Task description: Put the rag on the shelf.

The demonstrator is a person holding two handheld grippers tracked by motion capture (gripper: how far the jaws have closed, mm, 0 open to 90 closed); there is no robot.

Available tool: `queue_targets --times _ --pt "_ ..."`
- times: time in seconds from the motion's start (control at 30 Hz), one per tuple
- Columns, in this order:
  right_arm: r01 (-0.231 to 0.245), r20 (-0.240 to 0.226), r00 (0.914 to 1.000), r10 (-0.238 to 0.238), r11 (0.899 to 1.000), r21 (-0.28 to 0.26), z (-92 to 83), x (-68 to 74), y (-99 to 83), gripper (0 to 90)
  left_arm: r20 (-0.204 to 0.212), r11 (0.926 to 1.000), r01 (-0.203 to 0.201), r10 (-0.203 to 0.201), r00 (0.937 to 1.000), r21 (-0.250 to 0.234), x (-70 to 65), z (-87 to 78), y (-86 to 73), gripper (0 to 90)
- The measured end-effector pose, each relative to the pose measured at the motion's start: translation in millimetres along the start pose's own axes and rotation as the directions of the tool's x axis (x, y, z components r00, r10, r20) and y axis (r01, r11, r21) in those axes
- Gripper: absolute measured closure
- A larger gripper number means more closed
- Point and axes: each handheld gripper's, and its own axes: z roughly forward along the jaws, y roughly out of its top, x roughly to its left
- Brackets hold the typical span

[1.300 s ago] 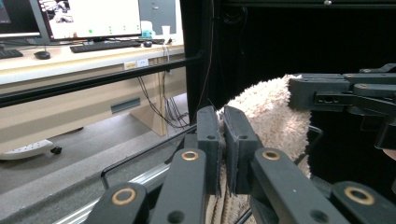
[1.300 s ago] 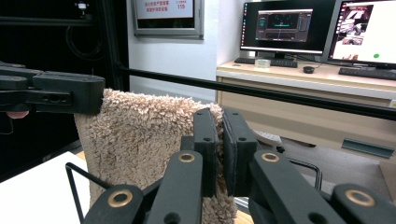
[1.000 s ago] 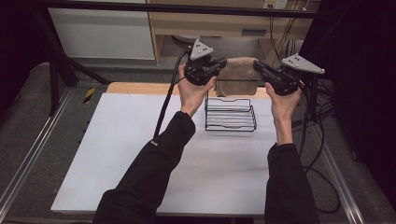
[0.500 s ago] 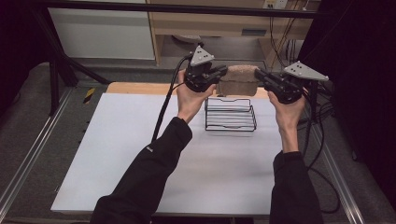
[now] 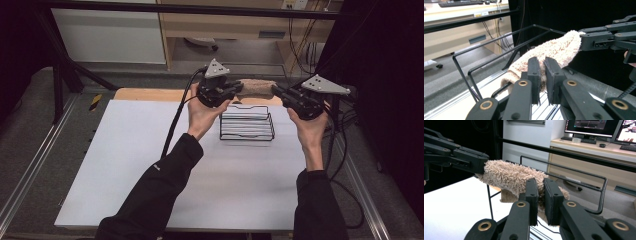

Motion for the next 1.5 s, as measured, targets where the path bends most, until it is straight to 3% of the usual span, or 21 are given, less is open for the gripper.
queue_targets --times 0.13,0.3,0.4,0.57,0.97,1.03,1.13,1.27,1.5 --pt "0.004 -0.006 1.0 -0.004 1.0 0.005 0.3 -0.4 -3.0 82.7 0.012 0.9994 0.023 -0.023 0.9997 -0.024 0.5 -5.4 7.7 74.9" --pt "0.014 -0.009 0.9999 -0.014 1.0 0.011 0.2 1.1 -5.0 82.5 0.007 0.9979 0.058 -0.057 0.9983 -0.03 1.4 -4.4 16.0 78.5" --pt "0.016 -0.012 0.9998 -0.015 1.0 0.012 0.3 1.0 -6.2 82.2 0.018 0.9987 0.046 -0.047 0.9988 0.022 -0.2 0.1 11.3 85.7" --pt "0.013 -0.02 0.9997 -0.013 1.0 0.018 0.9 1.4 -8.8 79.1 0.02 0.9959 0.034 -0.036 0.9992 0.083 -0.6 8.0 -1.4 89.4" --pt "-0.018 -0.068 0.9975 0.018 1.0 0.001 -9.6 3.6 -2.6 66.3 0.005 0.9922 0.026 -0.027 0.9996 0.122 2.3 14.8 -12.8 89.7" --pt "-0.024 -0.077 0.9967 0.025 1.0 0.003 -10.1 3.8 -1.5 70.2 0.006 0.9922 0.023 -0.024 0.9997 0.123 1.7 15.9 -14.8 89.7" --pt "-0.042 -0.078 0.9959 0.047 0.997 0.06 -6.1 3.9 -4.6 80.5 0.003 0.9913 0.018 -0.018 0.9998 0.131 1.7 18.5 -18.5 89.7" --pt "-0.079 -0.067 0.9939 0.087 0.99 0.113 2.2 1.7 -17.2 87.0 -0.007 0.9901 0.014 -0.013 0.9999 0.14 3.3 21.2 -23.4 89.7" --pt "-0.089 0.025 0.9959 0.087 0.988 0.127 15.0 -4.2 -30.1 89.5 -0.017 0.9906 0.025 -0.023 0.9996 0.134 7.0 26.4 -27.3 89.6"
